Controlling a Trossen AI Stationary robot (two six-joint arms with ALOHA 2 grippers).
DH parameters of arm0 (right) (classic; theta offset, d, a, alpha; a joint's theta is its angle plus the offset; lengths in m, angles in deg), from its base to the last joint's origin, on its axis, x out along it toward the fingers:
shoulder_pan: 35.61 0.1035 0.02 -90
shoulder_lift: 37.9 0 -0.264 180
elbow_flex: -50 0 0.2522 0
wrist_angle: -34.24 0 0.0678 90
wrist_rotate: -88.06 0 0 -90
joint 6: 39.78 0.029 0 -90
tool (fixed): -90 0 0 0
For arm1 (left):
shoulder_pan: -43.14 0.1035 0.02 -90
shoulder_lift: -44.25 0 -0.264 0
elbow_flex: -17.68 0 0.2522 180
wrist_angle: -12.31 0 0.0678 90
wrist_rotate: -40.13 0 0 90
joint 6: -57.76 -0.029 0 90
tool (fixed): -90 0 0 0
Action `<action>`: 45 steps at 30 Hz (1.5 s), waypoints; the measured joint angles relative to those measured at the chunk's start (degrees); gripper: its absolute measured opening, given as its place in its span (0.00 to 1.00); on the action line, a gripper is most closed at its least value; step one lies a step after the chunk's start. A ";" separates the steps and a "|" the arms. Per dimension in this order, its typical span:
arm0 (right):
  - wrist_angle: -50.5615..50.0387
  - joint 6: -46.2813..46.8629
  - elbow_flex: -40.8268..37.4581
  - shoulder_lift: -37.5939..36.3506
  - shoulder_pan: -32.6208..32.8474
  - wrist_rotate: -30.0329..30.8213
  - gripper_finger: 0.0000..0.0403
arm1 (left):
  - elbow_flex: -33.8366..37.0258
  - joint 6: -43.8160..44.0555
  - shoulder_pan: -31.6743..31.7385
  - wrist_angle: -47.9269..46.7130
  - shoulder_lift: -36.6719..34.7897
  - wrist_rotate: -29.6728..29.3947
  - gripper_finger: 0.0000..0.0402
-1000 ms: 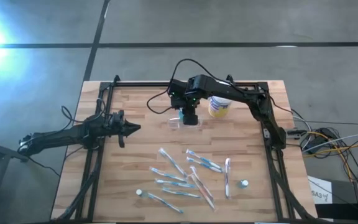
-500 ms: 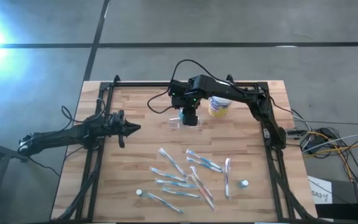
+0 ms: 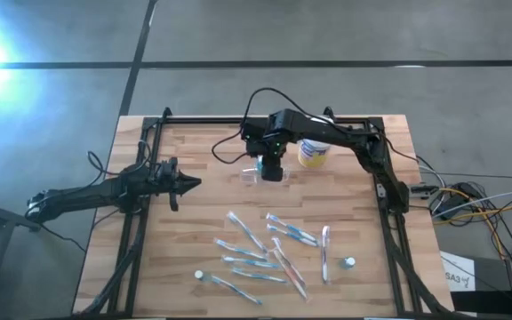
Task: Pick & Place toothbrushing station
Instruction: Put the blue mouthwash into the transparent organizer
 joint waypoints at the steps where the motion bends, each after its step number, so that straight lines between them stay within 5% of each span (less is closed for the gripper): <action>1: 0.27 0.02 -0.23 0.00 0.00 0.00 0.24 | 0.00 -0.10 0.00 0.02 0.00 0.00 0.06; 45: 10.64 2.13 -12.25 -0.04 0.24 0.07 0.24 | 0.00 -0.38 -0.01 0.00 0.02 0.00 0.06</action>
